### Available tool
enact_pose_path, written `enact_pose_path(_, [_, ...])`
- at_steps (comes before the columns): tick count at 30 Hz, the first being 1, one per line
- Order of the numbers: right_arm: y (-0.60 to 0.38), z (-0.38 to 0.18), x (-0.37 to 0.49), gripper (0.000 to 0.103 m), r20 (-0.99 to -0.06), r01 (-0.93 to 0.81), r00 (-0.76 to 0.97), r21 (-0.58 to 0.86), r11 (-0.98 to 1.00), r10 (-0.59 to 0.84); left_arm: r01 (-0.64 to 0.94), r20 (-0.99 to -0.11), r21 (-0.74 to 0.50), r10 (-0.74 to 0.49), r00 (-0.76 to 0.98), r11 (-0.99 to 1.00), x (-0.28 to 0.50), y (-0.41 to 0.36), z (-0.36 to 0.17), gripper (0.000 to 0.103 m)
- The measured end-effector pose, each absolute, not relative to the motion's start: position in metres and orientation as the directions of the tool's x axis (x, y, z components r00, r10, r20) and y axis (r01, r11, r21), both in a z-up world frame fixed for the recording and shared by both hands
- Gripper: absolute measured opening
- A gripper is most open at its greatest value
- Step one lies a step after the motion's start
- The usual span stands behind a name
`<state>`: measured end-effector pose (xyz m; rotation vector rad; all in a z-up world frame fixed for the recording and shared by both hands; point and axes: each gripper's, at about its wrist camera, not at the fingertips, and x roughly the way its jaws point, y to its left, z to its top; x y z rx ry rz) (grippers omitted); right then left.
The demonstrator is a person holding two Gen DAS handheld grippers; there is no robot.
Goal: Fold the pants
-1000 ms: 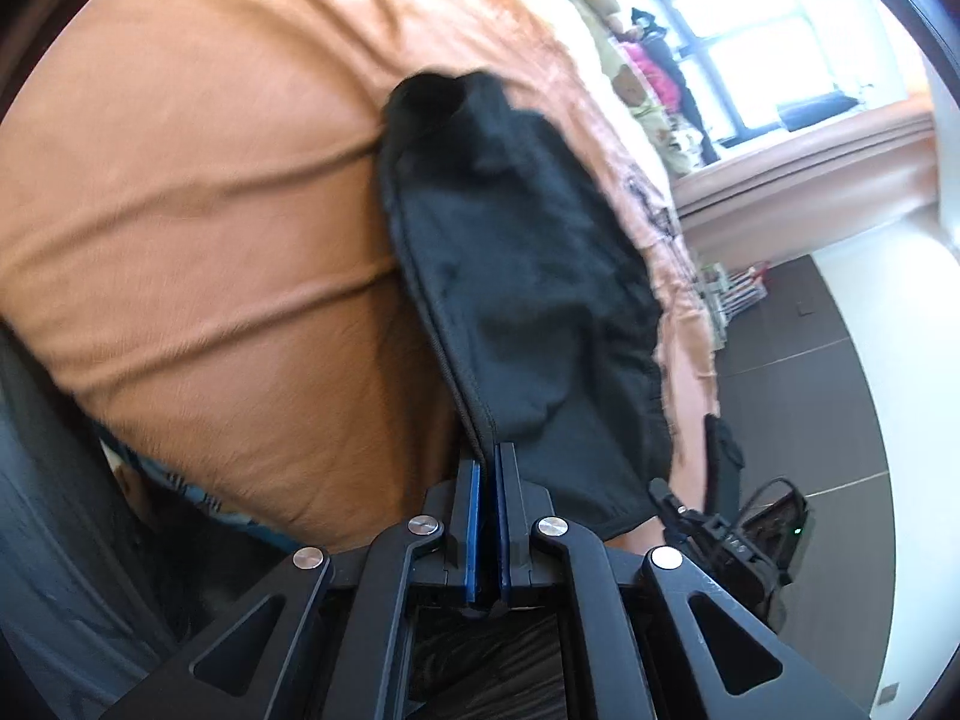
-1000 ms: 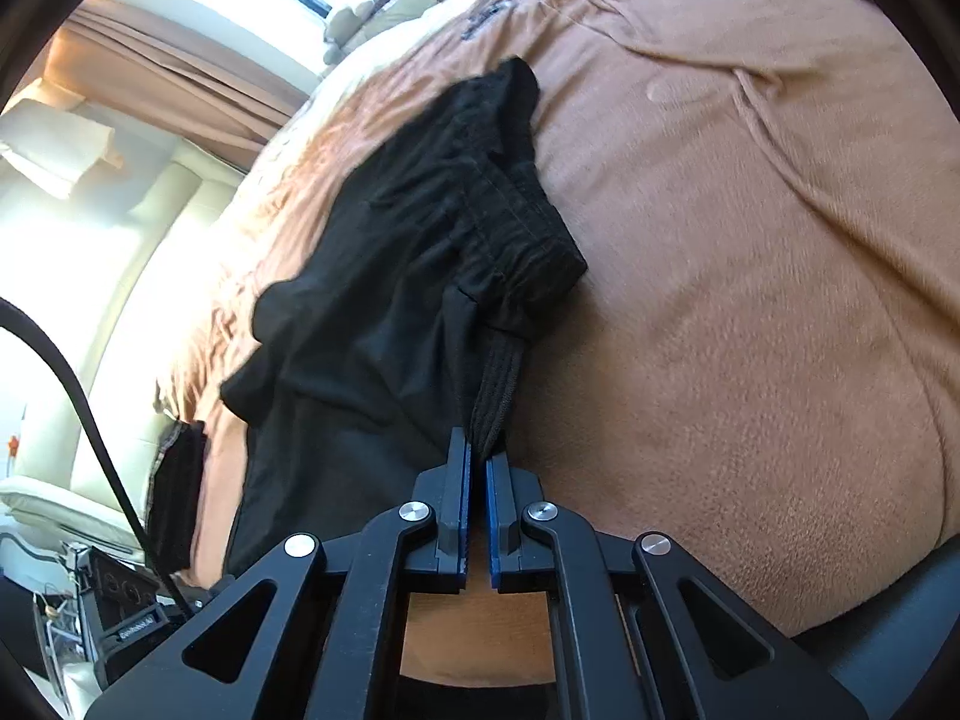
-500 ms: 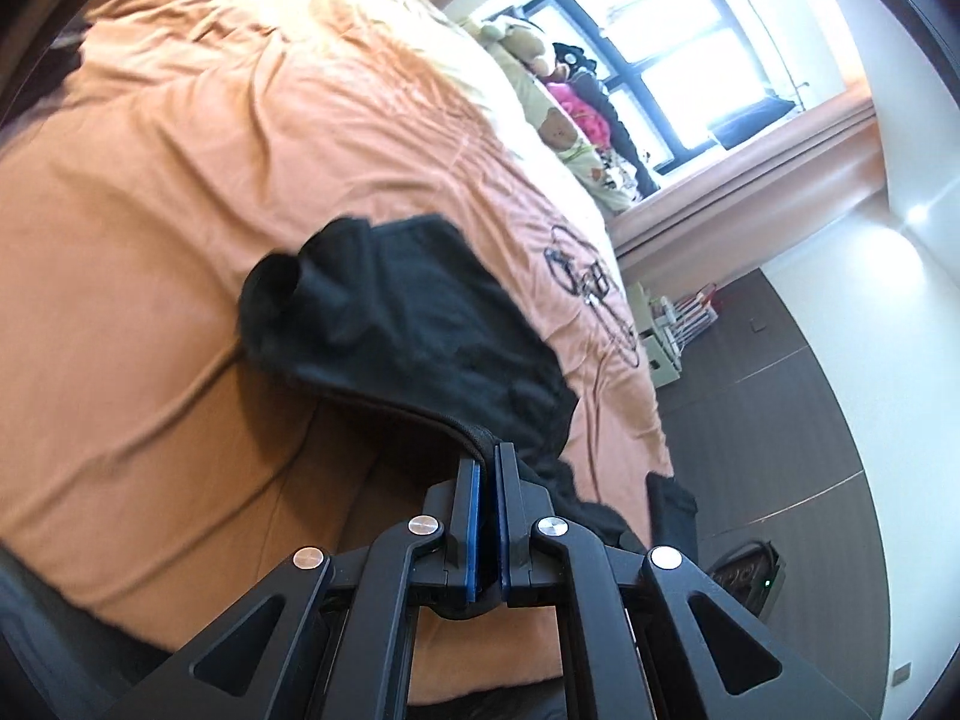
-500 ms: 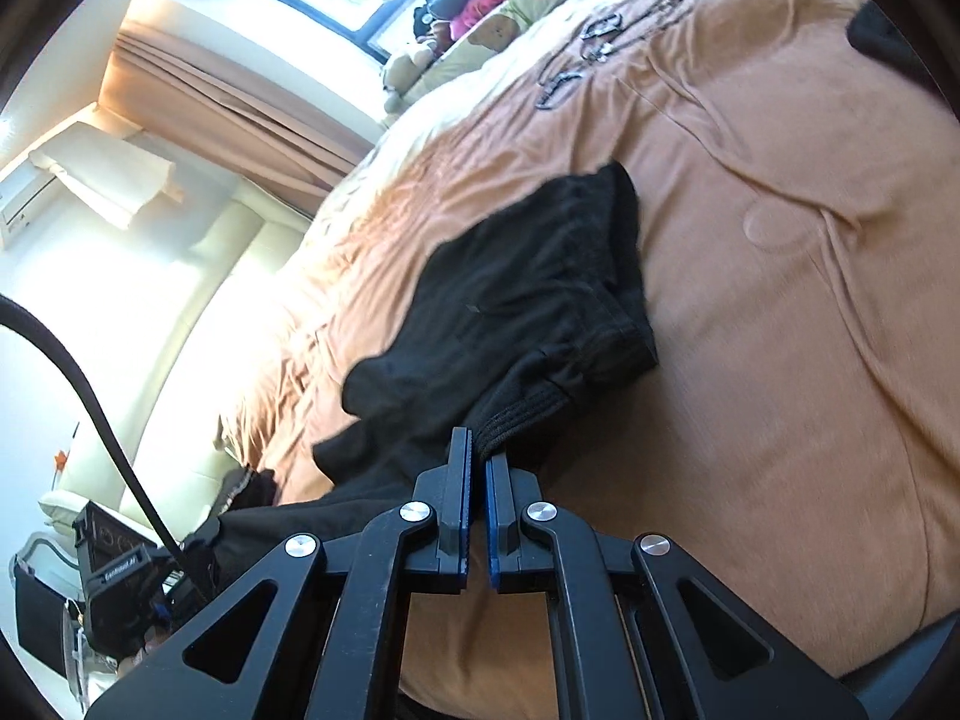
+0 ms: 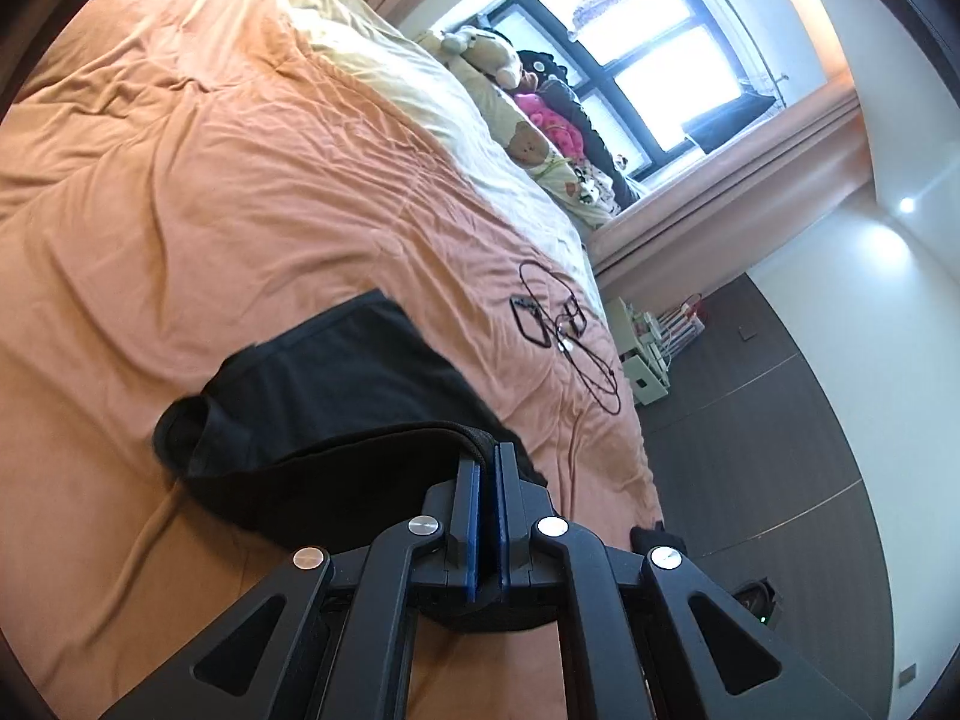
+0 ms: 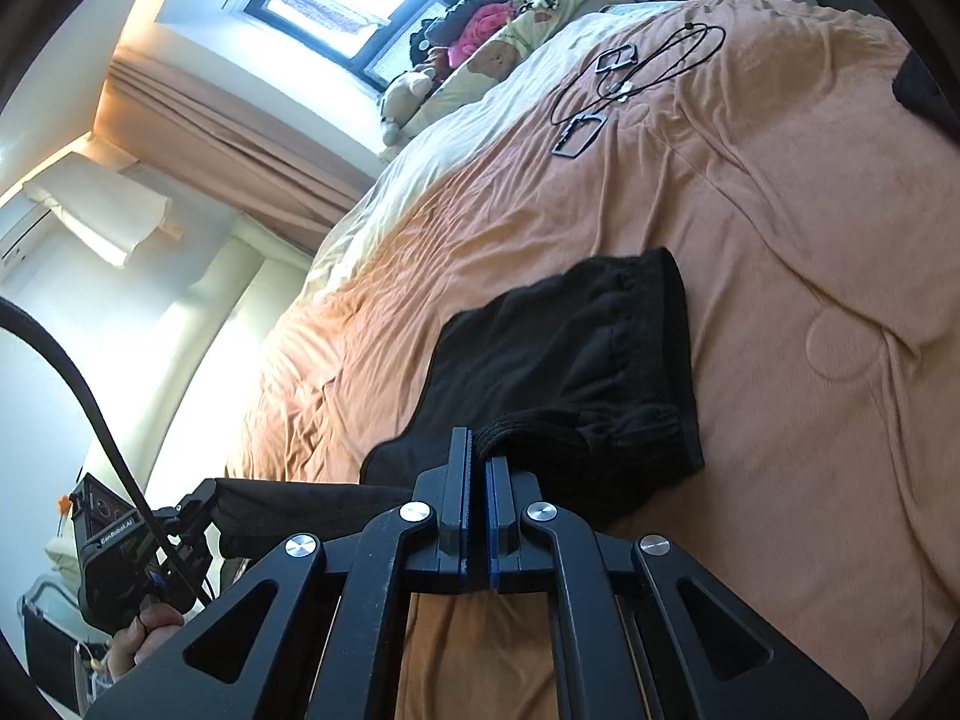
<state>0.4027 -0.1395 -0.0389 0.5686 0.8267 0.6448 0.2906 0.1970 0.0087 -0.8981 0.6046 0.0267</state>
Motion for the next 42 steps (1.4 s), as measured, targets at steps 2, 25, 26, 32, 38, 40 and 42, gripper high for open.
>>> enact_pose_path(2, [-0.135, -0.037, 0.412, 0.001, -0.480, -0.286, 0.516, 0.684, 0.671, 0.709, -0.270, -0.509, -0.722, -0.224, 0.831, 0.637, 0.306, 0.202, 0.008, 0.004])
enact_pose_path(25, [-0.071, -0.057, 0.532, 0.001, -0.556, -0.220, 0.497, 0.662, 0.716, 0.666, -0.382, -0.631, -0.668, -0.213, 0.746, 0.638, 0.476, 0.258, -0.065, 0.004])
enact_pose_path(26, [-0.068, -0.061, 0.538, 0.001, -0.559, -0.219, 0.497, 0.660, 0.719, 0.664, -0.390, -0.639, -0.664, -0.213, 0.739, 0.638, 0.482, 0.260, -0.072, 0.004])
enact_pose_path(32, [-0.049, -0.088, 0.565, 0.003, -0.601, -0.210, 0.446, 0.649, 0.731, 0.663, -0.444, -0.711, -0.603, -0.195, 0.676, 0.662, 0.510, 0.272, -0.106, 0.005])
enact_pose_path(38, [-0.054, -0.071, 0.567, 0.067, -0.553, -0.244, 0.447, 0.681, 0.690, 0.703, -0.442, -0.745, -0.540, -0.163, 0.647, 0.716, 0.508, 0.276, -0.103, 0.052])
enact_pose_path(40, [-0.058, -0.054, 0.561, 0.067, -0.525, -0.285, 0.473, 0.668, 0.687, 0.707, -0.440, -0.748, -0.506, -0.123, 0.653, 0.742, 0.502, 0.277, -0.095, 0.061])
enact_pose_path(42, [-0.063, -0.046, 0.559, 0.067, -0.534, -0.295, 0.478, 0.650, 0.701, 0.697, -0.434, -0.761, -0.462, -0.095, 0.642, 0.774, 0.498, 0.277, -0.088, 0.061])
